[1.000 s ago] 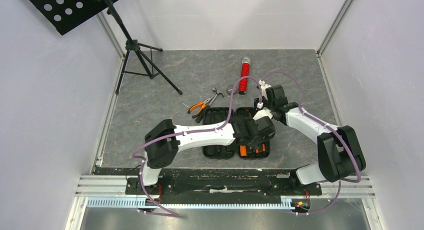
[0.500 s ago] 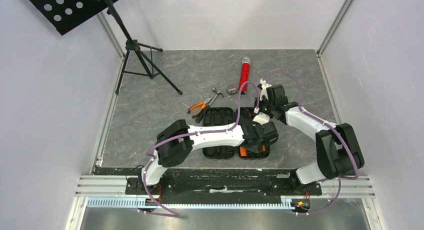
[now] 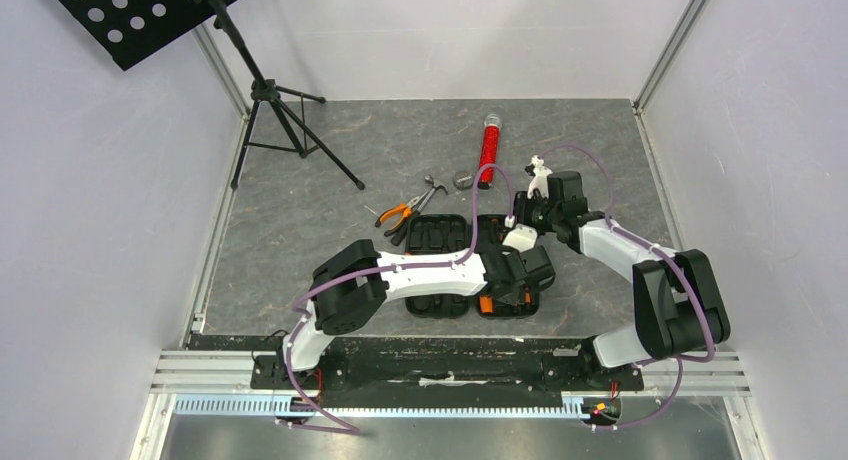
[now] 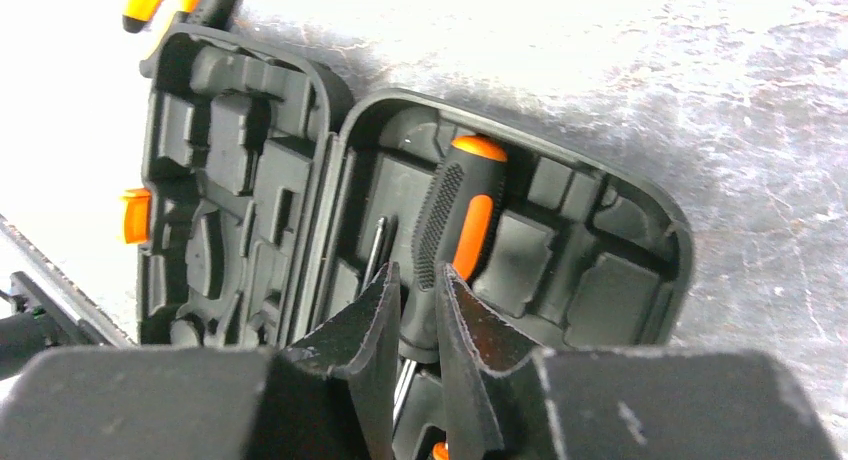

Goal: Pack the tool kit
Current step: Adjust the screwdriver in the toolbox.

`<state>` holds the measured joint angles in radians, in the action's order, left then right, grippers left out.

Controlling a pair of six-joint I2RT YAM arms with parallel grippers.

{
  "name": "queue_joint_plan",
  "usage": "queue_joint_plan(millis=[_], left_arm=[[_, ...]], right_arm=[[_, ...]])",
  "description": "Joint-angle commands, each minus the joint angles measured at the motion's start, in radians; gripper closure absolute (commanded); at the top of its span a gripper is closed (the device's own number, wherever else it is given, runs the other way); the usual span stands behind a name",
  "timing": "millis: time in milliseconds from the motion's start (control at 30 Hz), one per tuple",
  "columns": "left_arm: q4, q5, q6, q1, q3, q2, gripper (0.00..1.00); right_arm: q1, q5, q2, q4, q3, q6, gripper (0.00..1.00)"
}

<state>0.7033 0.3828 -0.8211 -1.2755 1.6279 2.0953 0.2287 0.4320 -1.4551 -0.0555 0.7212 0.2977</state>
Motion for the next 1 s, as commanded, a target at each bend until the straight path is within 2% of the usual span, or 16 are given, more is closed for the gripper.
queue_joint_plan(millis=[0,233,633,733,967], left_arm=[[-0.012,0.018,-0.058,0.011,-0.024,-0.014,0.64],[0.004,0.018,-0.073,0.021,-0.043,-0.035,0.77],[0.002,-0.041,-0.102,0.058,-0.089,-0.041,0.89],[-0.006,-0.067,-0.112,0.071,-0.103,-0.036,0.97],[-0.051,-0.164,-0.169,0.127,-0.188,-0.030,0.98]], right_arm=[[-0.004,0.073,-0.013,0.097,-0.011,0.021,0.79],[-0.003,0.097,-0.039,0.127,-0.028,0.035,0.82],[-0.003,0.039,-0.077,0.078,-0.099,0.046,0.91],[-0.003,0.006,-0.074,0.060,-0.122,0.047,0.93],[-0.055,-0.034,-0.109,0.066,-0.215,0.085,0.99]])
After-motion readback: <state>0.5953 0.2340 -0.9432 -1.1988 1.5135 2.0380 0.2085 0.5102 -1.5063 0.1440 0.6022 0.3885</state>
